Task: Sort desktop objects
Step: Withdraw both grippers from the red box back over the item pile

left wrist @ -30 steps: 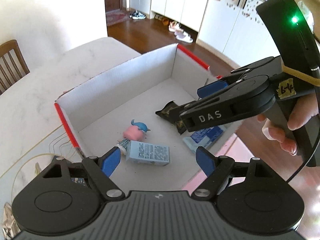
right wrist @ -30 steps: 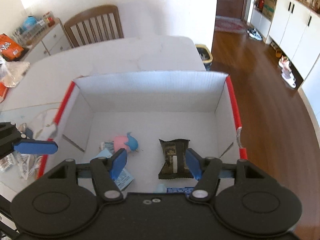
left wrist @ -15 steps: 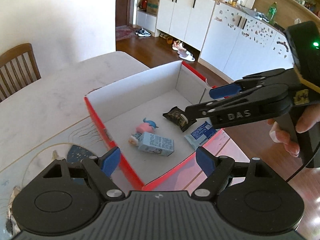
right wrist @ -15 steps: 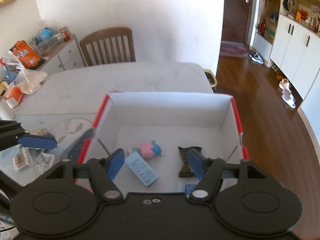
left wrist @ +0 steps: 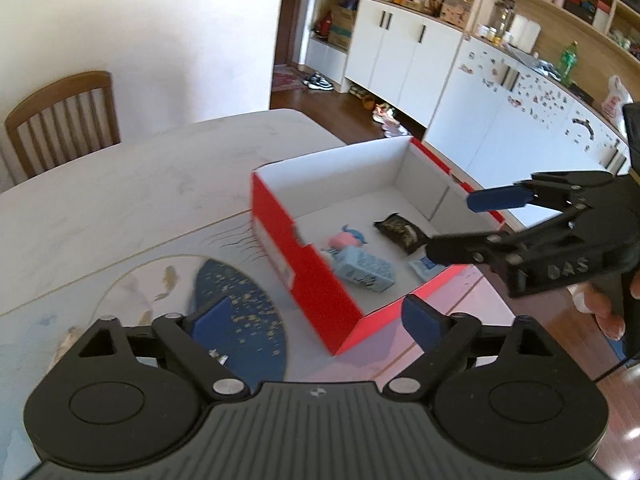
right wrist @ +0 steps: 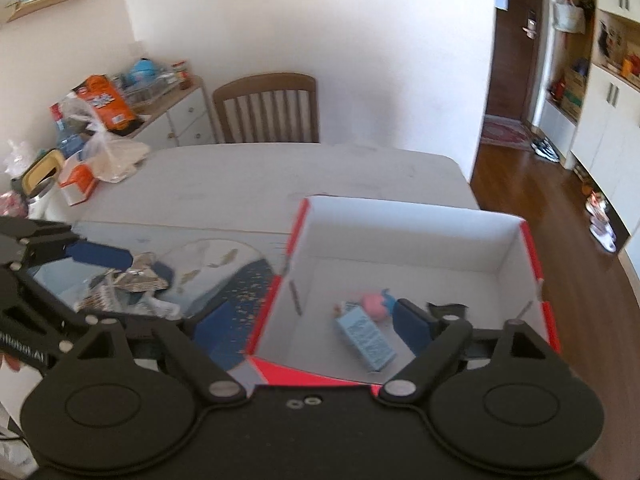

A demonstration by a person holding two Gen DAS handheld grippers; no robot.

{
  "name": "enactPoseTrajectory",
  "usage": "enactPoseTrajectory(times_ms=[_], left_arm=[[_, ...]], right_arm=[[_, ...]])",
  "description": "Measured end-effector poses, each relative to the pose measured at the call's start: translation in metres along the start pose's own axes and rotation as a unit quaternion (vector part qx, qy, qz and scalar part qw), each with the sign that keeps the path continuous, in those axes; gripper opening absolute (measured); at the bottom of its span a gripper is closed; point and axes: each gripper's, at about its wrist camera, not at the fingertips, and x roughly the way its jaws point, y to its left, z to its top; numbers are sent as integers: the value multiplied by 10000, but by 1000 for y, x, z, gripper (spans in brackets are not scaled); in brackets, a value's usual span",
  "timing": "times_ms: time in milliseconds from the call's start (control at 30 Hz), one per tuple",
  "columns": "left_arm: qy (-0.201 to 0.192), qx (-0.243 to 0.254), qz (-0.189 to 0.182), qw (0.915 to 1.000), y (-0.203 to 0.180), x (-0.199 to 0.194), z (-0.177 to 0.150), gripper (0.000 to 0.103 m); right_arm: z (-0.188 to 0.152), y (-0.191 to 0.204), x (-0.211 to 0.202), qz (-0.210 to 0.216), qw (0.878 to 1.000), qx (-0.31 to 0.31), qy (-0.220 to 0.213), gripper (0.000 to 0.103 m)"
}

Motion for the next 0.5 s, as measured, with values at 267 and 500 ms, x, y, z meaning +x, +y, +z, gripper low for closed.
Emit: enactPoseTrajectory(times_ms=[267,500], left_arm=[[-168,-210,249,9993,38,-21,-21,100],[-132,-555,425,9975,77,-35,-49,101]], right_arm=[[-8,48,5,277,9984,-429,-220,98],[-11,80,16,468,9966,-576,-368,102]])
